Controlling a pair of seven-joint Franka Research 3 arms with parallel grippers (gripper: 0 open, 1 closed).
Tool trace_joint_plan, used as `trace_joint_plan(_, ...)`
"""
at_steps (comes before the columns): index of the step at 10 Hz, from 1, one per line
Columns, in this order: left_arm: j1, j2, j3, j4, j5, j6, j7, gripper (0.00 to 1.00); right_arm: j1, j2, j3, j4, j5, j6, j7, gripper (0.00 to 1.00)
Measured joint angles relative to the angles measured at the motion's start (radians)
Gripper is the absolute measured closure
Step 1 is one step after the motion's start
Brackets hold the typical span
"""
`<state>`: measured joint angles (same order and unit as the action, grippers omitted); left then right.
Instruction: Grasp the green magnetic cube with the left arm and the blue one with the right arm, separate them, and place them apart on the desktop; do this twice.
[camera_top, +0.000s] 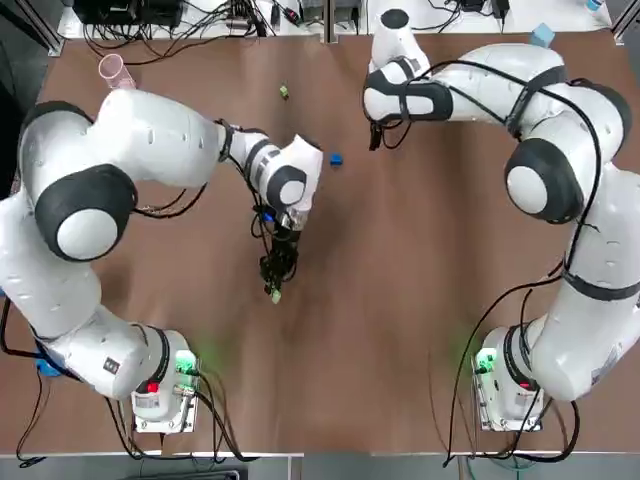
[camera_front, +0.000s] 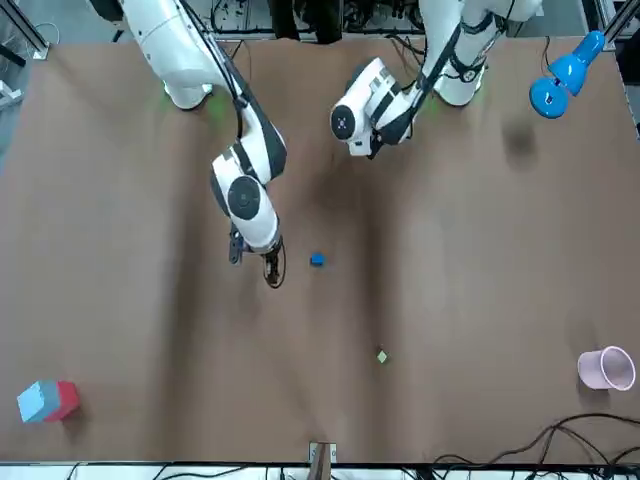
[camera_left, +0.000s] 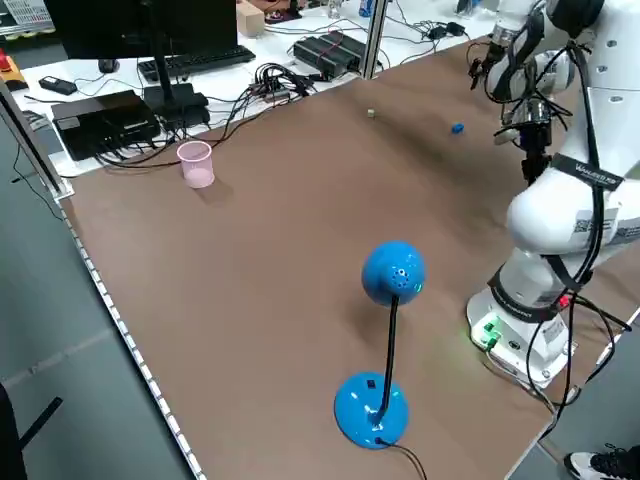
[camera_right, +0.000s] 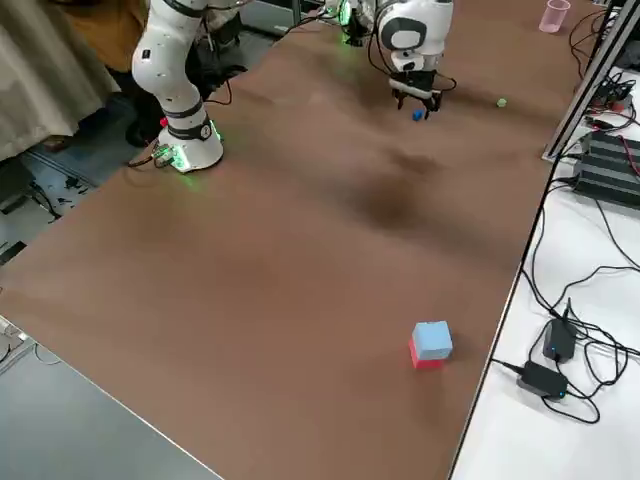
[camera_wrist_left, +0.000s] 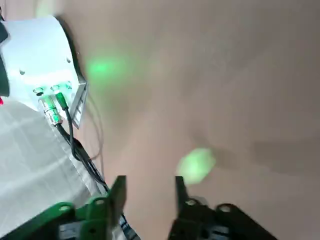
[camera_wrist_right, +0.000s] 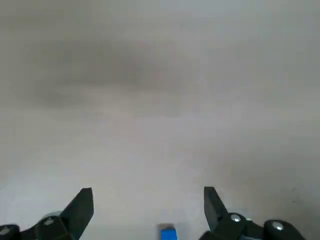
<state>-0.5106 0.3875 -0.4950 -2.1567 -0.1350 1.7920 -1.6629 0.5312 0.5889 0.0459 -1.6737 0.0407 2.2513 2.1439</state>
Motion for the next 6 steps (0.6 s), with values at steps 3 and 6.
trace_joint_plan(3, 0.061, 0.011, 0.015, 0.021, 0.080, 0.016, -0.004, 0.03, -0.040, -0.015, 0.000, -0.035, 0.000, 0.021, -0.042, 0.03)
trace_joint_plan(6, 0.293, 0.061, 0.021, 0.161, 0.135, 0.116, 0.015, 0.00, -0.044, -0.024, 0.000, -0.054, 0.000, 0.032, -0.058, 0.03)
